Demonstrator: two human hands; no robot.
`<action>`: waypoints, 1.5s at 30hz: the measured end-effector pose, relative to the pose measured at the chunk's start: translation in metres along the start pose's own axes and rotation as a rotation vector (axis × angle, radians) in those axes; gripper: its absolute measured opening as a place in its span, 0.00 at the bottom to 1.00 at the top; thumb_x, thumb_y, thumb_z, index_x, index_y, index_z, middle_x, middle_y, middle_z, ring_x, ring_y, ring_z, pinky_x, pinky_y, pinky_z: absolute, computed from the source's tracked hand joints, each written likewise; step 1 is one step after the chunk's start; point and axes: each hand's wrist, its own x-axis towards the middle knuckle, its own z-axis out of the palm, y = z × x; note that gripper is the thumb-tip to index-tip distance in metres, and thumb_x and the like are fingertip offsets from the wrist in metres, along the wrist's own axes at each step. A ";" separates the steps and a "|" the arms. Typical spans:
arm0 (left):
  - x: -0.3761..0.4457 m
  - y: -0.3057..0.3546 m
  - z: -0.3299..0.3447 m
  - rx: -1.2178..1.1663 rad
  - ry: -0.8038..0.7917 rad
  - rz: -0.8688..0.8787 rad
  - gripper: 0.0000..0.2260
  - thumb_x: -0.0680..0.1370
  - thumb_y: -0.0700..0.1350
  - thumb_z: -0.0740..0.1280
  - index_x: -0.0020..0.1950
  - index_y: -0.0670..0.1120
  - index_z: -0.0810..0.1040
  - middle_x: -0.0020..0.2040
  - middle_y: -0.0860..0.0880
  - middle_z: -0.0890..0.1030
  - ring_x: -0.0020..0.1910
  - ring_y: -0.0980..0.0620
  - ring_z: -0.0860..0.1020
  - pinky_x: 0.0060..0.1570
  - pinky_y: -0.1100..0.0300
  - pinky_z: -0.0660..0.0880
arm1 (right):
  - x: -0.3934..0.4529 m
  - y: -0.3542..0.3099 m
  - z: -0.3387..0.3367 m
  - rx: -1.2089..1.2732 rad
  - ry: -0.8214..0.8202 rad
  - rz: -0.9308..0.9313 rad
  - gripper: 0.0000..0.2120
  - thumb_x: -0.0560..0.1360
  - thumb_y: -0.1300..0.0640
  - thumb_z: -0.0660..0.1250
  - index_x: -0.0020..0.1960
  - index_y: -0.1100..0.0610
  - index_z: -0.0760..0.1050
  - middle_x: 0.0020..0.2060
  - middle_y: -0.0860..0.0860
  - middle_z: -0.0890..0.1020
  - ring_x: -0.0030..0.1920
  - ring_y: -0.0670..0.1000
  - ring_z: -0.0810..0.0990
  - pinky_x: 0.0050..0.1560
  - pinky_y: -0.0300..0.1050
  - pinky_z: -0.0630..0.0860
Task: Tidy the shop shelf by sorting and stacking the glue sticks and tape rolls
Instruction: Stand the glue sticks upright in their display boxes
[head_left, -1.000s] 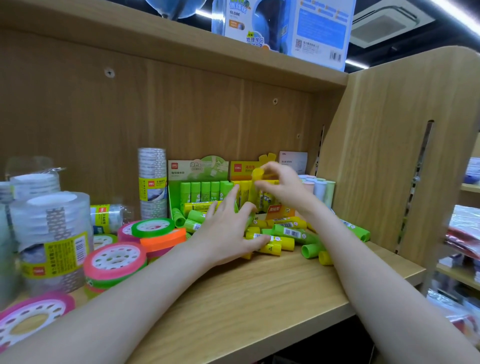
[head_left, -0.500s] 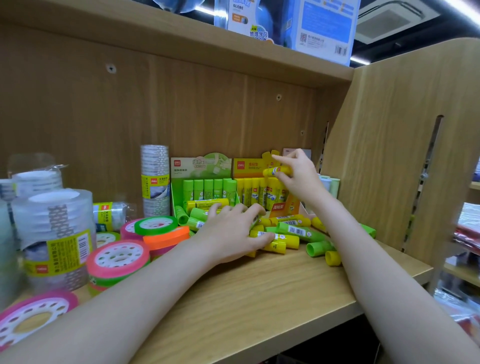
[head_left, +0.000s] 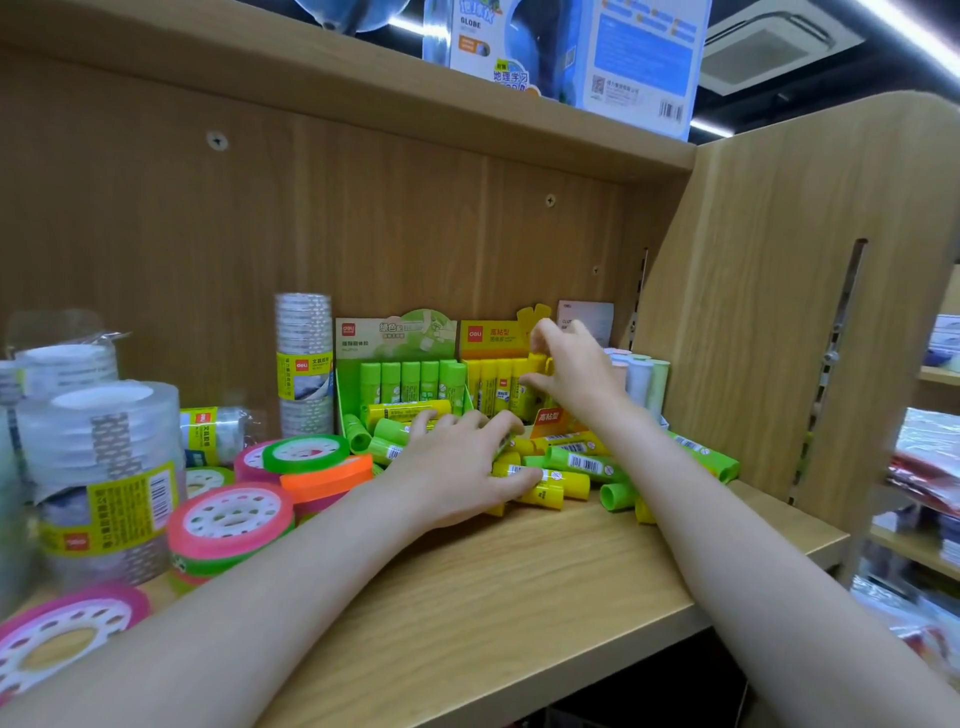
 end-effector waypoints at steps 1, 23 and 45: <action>0.000 0.000 0.000 0.002 0.002 0.000 0.23 0.77 0.64 0.54 0.68 0.56 0.62 0.65 0.49 0.71 0.66 0.47 0.67 0.69 0.48 0.50 | 0.000 0.000 0.002 -0.022 -0.018 0.016 0.16 0.71 0.51 0.71 0.53 0.56 0.70 0.48 0.54 0.69 0.50 0.57 0.72 0.46 0.45 0.68; -0.001 0.001 0.000 0.019 -0.003 0.004 0.24 0.76 0.65 0.54 0.68 0.55 0.62 0.65 0.49 0.71 0.65 0.47 0.68 0.69 0.48 0.51 | -0.006 0.013 -0.015 0.339 0.122 0.032 0.19 0.75 0.72 0.54 0.56 0.61 0.79 0.47 0.55 0.83 0.45 0.49 0.79 0.55 0.42 0.75; -0.001 0.000 0.000 0.024 -0.006 -0.001 0.24 0.76 0.65 0.53 0.67 0.55 0.63 0.64 0.50 0.72 0.65 0.47 0.68 0.70 0.48 0.52 | -0.007 0.016 -0.011 -0.148 -0.063 0.021 0.14 0.80 0.58 0.56 0.59 0.54 0.78 0.59 0.50 0.76 0.60 0.54 0.69 0.60 0.52 0.63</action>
